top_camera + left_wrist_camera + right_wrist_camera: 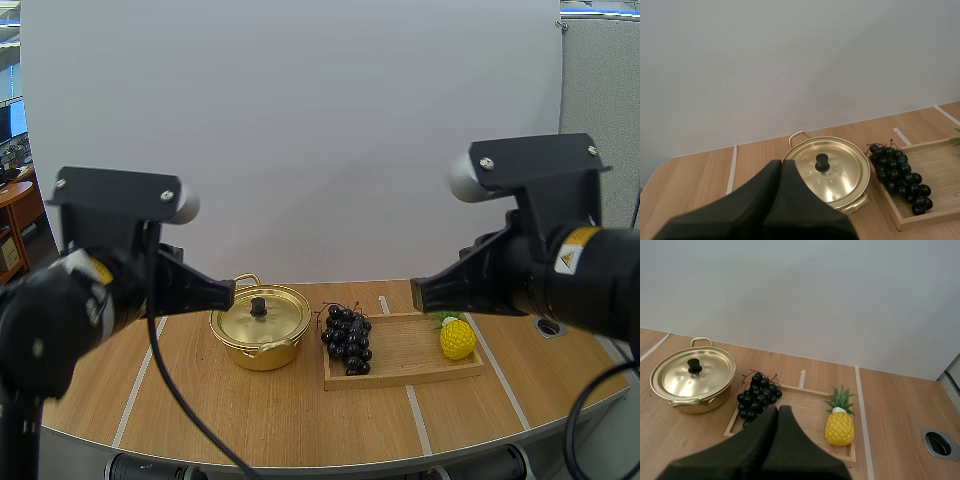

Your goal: Open the pot, put the pineapple inside, and close it

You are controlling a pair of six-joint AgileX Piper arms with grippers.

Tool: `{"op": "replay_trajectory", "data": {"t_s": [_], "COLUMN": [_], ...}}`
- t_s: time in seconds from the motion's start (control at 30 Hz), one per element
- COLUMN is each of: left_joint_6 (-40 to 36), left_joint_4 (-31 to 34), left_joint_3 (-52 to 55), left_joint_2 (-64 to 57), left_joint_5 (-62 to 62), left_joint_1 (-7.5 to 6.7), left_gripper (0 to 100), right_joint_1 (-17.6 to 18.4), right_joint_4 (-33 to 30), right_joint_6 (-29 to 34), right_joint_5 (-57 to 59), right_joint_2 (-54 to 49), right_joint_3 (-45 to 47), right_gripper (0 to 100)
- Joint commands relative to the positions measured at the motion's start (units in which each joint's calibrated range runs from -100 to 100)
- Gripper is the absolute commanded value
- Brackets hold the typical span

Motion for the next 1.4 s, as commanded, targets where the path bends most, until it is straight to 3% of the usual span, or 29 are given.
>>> {"op": "replay_trajectory", "data": {"t_s": [0.0, 0.53, 0.57, 0.6, 0.63, 0.67, 0.73, 0.77, 0.8, 0.87, 1.07, 1.37], "left_joint_6": [2.3, 5.3, 5.3, 5.1, 5.1, 5.1, 5.1, 5.1, 5.1, 5.6, 9.9, 25.4], "left_joint_4": [-2.7, -6.8, -6.9, -7.0, -7.4, -7.4, -7.5, -7.5, -7.5, -7.5, -7.5, -13.2], "left_joint_3": [-0.5, -5.5, -5.5, -5.5, -5.5, -5.5, -5.5, -5.5, -5.5, -5.5, -5.5, -8.6], "left_joint_2": [5.2, 21.7, 21.9, 22.2, 22.6, 22.7, 23.3, 23.3, 23.6, 23.9, 25.4, 31.3], "left_joint_5": [-4.9, -5.1, -5.1, -5.1, -5.1, -5.1, -5.1, -5.1, -5.1, -5.1, -3.1, 1.2], "left_joint_1": [0.13, 0.13, 0.13, 0.13, 0.13, 0.13, 0.13, 0.13, 0.13, 0.13, 0.13, 0.13], "left_gripper": [0, 2, 4, 8, 15, 21, 43, 53, 71, 100, 100, 100], "right_joint_1": [-0.2, -0.2, -0.2, -0.2, -0.2, -0.2, -0.2, -0.2, -0.2, -0.2, -0.2, -0.2], "right_joint_4": [-0.3, -1.4, -1.3, -1.3, -1.3, -1.3, -1.3, -1.3, -1.2, -1.2, -1.2, -1.2], "right_joint_6": [0.3, 1.0, 1.0, 1.0, 1.1, 1.2, 1.2, 1.2, 1.2, 1.2, 1.0, 1.0], "right_joint_5": [-0.1, -0.1, -0.1, -0.1, -0.1, -0.1, -0.1, -0.1, -0.1, -0.1, -0.1, -0.1], "right_joint_2": [3.2, 8.9, 8.9, 8.9, 8.9, 8.9, 8.9, 8.9, 8.9, 8.9, 8.9, 8.9], "right_joint_3": [-0.4, -0.4, -0.4, -0.4, -0.4, -0.4, -0.4, -0.4, -0.4, -0.4, -0.4, -0.4], "right_gripper": [0, 0, 4, 13, 28, 35, 72, 78, 100, 100, 100, 100]}}
